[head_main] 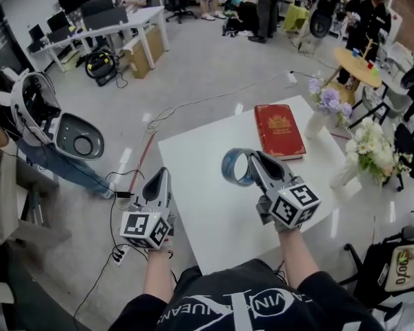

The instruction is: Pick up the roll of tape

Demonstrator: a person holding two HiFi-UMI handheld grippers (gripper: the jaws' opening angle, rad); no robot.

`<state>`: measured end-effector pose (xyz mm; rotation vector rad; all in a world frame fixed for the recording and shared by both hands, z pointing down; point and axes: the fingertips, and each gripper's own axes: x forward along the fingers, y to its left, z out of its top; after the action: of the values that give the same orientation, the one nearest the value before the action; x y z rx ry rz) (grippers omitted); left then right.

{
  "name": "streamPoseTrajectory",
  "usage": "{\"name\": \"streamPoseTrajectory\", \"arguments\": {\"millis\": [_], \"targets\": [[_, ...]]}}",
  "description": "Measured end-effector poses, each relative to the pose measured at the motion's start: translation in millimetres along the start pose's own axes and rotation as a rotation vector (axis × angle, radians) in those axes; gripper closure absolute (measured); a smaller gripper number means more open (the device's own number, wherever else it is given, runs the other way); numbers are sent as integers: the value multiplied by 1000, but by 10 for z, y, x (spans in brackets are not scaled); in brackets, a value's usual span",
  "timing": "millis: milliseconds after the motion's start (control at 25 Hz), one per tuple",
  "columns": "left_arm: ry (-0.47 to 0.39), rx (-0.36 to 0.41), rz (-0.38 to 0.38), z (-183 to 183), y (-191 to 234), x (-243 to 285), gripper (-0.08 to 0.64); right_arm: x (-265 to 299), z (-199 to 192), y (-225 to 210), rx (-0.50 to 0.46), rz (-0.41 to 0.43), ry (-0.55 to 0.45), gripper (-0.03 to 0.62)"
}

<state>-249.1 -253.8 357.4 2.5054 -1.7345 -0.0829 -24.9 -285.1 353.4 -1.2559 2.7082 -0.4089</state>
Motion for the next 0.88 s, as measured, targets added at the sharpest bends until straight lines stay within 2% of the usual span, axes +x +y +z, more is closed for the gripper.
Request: {"name": "streamPoseTrajectory", "arguments": {"millis": [880], "targets": [[18, -20, -4, -110, -18, -55, 561, -61, -68, 19, 10, -9, -2, 528]]}}
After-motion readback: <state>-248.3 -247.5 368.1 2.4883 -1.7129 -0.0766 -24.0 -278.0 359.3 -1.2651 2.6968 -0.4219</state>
